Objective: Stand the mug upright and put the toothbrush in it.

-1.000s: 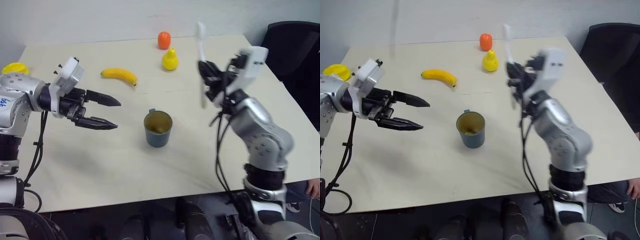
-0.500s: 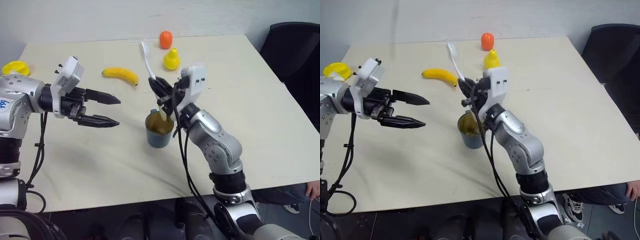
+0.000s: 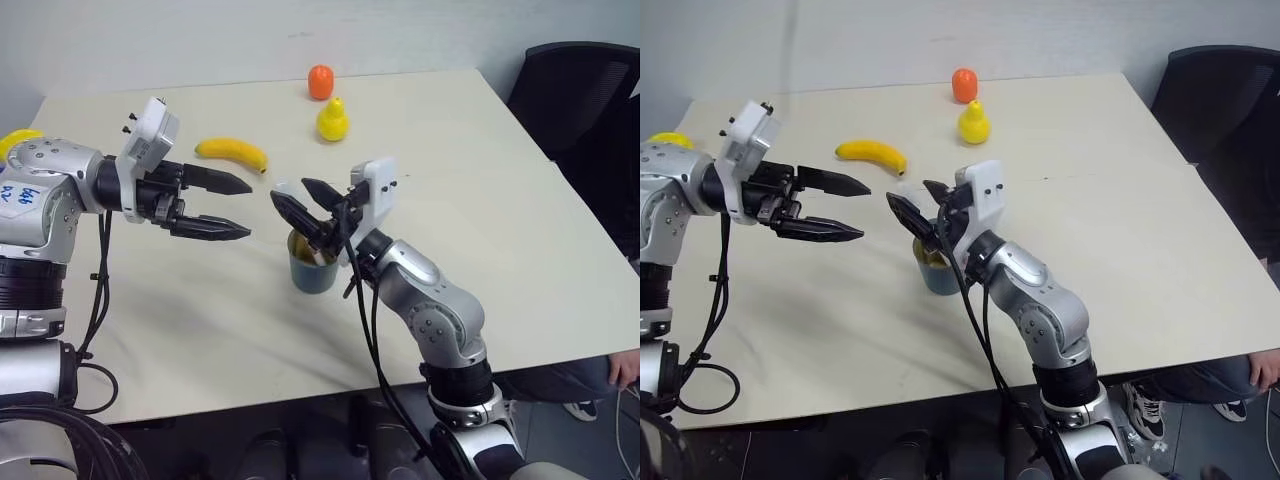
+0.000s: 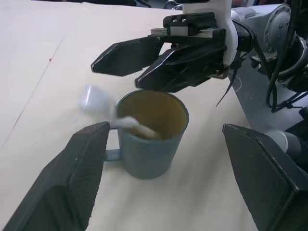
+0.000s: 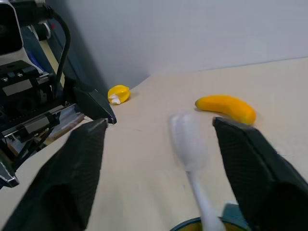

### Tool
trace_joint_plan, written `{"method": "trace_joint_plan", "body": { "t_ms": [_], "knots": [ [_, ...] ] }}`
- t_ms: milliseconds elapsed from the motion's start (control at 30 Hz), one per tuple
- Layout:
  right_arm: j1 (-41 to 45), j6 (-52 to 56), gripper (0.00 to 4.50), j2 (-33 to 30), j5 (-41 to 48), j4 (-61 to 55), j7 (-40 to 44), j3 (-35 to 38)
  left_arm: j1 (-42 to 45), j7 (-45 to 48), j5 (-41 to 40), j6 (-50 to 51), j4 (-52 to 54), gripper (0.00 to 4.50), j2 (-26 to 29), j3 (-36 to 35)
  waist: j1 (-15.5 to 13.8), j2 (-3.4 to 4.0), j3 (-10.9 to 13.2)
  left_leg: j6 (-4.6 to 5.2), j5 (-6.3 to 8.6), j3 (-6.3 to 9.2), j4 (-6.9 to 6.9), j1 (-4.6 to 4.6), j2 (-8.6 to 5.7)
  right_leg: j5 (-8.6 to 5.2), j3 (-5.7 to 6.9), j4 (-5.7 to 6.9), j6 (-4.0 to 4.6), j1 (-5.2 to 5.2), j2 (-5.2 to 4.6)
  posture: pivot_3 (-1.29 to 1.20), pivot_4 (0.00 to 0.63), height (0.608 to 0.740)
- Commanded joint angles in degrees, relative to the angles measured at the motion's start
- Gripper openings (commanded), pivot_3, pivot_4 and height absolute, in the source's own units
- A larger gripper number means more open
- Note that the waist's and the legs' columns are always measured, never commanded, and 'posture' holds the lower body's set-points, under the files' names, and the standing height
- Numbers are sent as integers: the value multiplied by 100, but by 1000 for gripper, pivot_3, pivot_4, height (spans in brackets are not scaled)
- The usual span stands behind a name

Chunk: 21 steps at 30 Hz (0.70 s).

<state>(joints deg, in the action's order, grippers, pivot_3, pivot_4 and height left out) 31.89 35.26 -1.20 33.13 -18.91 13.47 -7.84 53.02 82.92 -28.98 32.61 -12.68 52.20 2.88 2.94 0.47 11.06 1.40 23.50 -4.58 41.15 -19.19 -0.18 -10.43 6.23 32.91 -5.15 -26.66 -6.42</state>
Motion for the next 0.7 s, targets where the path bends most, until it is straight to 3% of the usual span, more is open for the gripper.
{"method": "trace_joint_plan", "body": {
  "t_ms": [33, 133, 300, 367, 433, 567, 700],
  "knots": [
    [-85, 98, 4480, -231, 156, -630, 79, 245, 206, 103, 66, -109, -63, 3977, 13, -113, -5, 0, 0, 1, 0, 0, 0, 0, 0, 0, 0, 0, 0, 0, 0, 0, 150, 740],
    [-240, 547, 4480, -805, 522, -1239, 247, 526, 154, 176, 88, -165, -72, 3977, 48, -156, -29, 0, 0, 2, 1, 1, 1, -1, -1, 0, 0, -1, 0, 0, -3, 0, 150, 740],
    [-714, 1806, 4480, -3737, 2198, -2418, 1854, 1972, -35, 248, 136, -552, -68, 3977, 141, -367, -168, -1, 1, 18, 10, 13, 5, -3, 1, 0, 1, -7, 0, 1, -7, 0, 150, 740],
    [-1335, 2044, 4480, -5086, 2471, -2420, 3014, 2847, -174, 330, 216, -815, -51, 3977, 245, -420, -274, -2, 1, 29, 16, 14, 4, -5, 1, 0, 4, -17, 0, 3, -7, 0, 150, 740],
    [-1971, 2135, 4480, -6001, 2502, -2199, 3986, 3648, -365, 553, 353, -1057, -84, 3977, 447, -392, -299, -9, 5, 41, 24, 6, 0, -3, 4, 0, 4, -32, -2, 8, -1, 0, 150, 740],
    [-2622, 2065, 4480, -6722, 2311, -1626, 4925, 4595, -609, 821, 348, -1204, -217, 3977, 719, -401, -290, -37, 9, 53, 31, -4, -2, -2, 8, 14, -16, -41, -20, 21, -2, 0, 150, 740],
    [-2468, 1909, 4480, -6780, 2275, -1348, 4884, 4580, -665, 740, 248, -1182, -163, 3977, 738, -420, -296, -47, 11, 65, 32, 1, 26, 4, 22, 39, -26, -48, -34, 28, -13, 0, 150, 740]
  ]
}}
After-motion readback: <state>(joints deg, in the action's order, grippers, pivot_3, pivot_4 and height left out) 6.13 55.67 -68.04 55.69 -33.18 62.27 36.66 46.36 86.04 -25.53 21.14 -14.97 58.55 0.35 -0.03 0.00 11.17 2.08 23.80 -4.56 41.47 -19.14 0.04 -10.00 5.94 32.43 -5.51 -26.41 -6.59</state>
